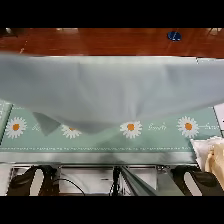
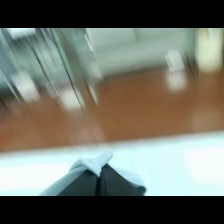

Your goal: Fold the shirts.

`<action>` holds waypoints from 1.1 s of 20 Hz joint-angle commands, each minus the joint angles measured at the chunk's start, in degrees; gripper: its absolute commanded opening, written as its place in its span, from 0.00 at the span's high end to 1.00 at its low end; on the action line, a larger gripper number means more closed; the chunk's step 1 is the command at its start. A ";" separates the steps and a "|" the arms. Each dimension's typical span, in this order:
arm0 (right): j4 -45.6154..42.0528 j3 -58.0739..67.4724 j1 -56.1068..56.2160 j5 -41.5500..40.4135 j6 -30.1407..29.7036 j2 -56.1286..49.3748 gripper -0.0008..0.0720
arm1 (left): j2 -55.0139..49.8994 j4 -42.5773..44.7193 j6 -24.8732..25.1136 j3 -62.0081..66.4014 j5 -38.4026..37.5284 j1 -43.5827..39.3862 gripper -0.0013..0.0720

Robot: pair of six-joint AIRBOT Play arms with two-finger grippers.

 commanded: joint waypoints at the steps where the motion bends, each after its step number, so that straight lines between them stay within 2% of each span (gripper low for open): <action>1: -0.17 -6.47 0.09 12.44 -2.99 -4.00 0.94 | 0.13 0.76 -2.54 -8.79 -11.17 0.02 0.95; 3: 7.96 -16.85 0.09 3.21 -5.81 -6.29 0.94 | 0.09 -2.10 -2.51 -20.00 -9.44 0.02 0.95; 6: 14.99 -28.79 0.09 -14.84 -10.49 -12.44 0.94 | -0.11 -12.22 -0.28 -37.94 4.28 -0.13 0.95; 9: 16.39 -30.42 0.09 -25.94 -15.19 -22.27 0.94 | -3.50 -14.84 3.63 -50.86 20.13 -2.34 0.95; 11: 20.17 -30.42 0.09 -31.47 -15.61 -28.33 0.94 | -8.66 -14.84 4.63 -54.29 25.18 -5.35 0.95; 13: 26.75 -30.42 0.09 -34.91 -18.64 -33.44 0.94 | -15.23 -14.88 4.63 -54.60 29.59 -9.70 0.95; 15: 33.86 -30.42 0.09 -37.59 -23.98 -38.01 0.94 | -21.14 -14.86 4.63 -54.51 38.29 -14.69 0.95; 18: 38.47 -30.42 0.09 -40.28 -28.41 -42.36 0.94 | -27.80 -14.86 4.61 -54.31 52.09 -20.87 0.95; 20: 38.34 -30.42 0.11 -39.32 -28.79 -44.68 0.94 | -31.43 -14.86 4.61 -54.31 55.71 -23.65 0.95; 22: 38.34 -30.42 0.11 -36.96 -30.67 -46.75 0.94 | -35.01 -14.86 4.61 -54.31 56.04 -25.66 0.95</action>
